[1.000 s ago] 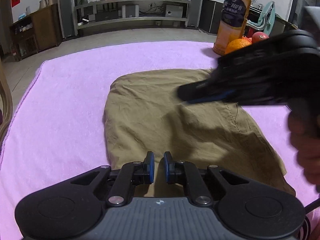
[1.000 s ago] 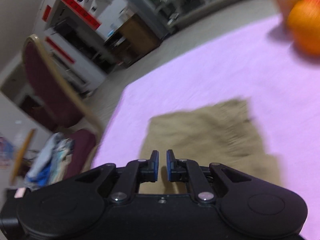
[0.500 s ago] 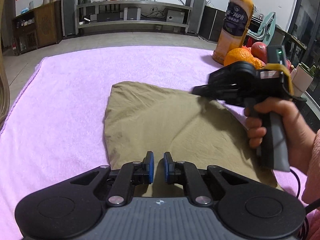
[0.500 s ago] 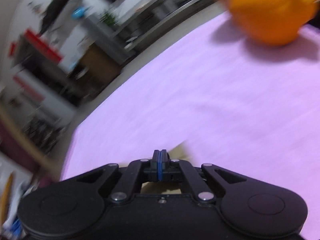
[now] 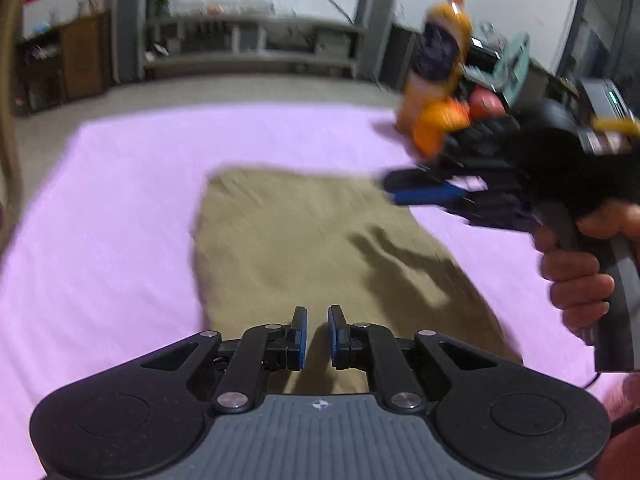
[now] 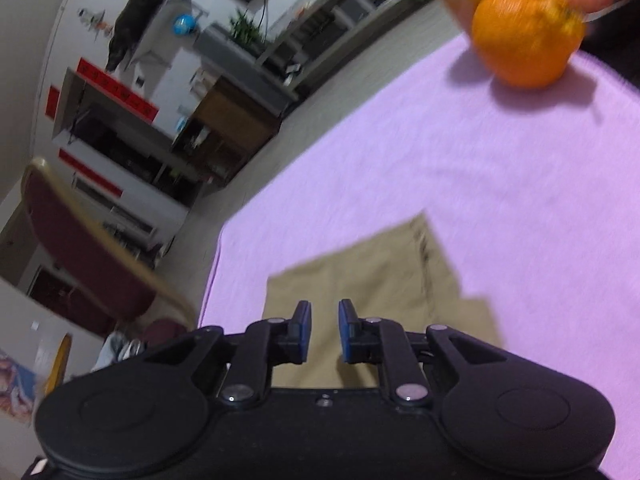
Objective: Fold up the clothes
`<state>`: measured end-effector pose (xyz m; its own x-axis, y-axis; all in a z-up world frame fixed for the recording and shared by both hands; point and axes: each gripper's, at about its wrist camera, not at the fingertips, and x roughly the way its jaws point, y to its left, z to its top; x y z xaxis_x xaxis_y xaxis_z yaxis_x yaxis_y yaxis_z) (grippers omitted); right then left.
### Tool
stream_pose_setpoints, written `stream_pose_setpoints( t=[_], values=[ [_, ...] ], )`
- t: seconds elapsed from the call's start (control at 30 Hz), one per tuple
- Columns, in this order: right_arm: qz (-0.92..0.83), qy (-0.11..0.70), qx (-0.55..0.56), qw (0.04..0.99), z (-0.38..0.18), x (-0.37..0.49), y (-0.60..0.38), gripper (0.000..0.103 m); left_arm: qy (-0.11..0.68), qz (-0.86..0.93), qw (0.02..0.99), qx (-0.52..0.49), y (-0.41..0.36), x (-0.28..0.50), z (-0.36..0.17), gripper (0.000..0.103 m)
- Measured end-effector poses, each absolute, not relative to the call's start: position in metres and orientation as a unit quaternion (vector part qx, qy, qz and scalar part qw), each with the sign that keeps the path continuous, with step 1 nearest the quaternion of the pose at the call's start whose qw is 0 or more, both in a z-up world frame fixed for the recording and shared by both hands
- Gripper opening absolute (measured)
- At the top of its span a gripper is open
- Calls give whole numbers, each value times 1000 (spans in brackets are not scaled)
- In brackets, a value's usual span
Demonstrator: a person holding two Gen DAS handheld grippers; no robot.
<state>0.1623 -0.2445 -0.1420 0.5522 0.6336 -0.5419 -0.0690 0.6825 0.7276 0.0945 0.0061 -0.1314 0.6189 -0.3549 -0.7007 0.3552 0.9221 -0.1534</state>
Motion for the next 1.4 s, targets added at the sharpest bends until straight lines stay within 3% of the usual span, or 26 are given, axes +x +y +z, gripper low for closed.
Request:
stream_pose_setpoints(
  t=[0.2,0.23,0.27,0.3,0.43,0.53,0.8,0.97,1.2,1.23,1.27,1.4],
  values=[
    [297,473,304,771,-164,169,-197,16,382,-264,885,39,-21,83,-147,10],
    [282,477,281,784,-165,170,-197,14,381,-272,882,47,-25,81,-150,10],
    [263,479,259,797,-167,171,-198,2,378,-277,882,57,-29,79,-152,9],
    [227,476,250,812,-170,175,-209,0,375,-281,881,67,-32,77,-155,9],
    [97,451,322,827,-173,179,-274,0,371,-282,882,69,-34,75,-155,9],
    [0,427,262,865,-148,158,-296,7,366,-280,884,75,-34,68,-149,9],
    [81,417,305,853,-111,82,-304,11,333,-274,902,-14,7,42,-103,10],
    [141,432,311,835,-108,66,-290,14,359,-209,908,-51,31,57,-109,9],
    [242,531,306,752,-146,75,-245,14,400,-256,880,5,3,54,-142,8],
    [237,549,289,748,-152,74,-241,12,406,-259,876,23,-1,51,-149,8],
    [222,560,273,750,-159,74,-241,0,405,-260,876,36,-4,49,-154,8],
    [191,549,270,767,-158,70,-260,0,412,-259,873,23,1,50,-157,9]
  ],
)
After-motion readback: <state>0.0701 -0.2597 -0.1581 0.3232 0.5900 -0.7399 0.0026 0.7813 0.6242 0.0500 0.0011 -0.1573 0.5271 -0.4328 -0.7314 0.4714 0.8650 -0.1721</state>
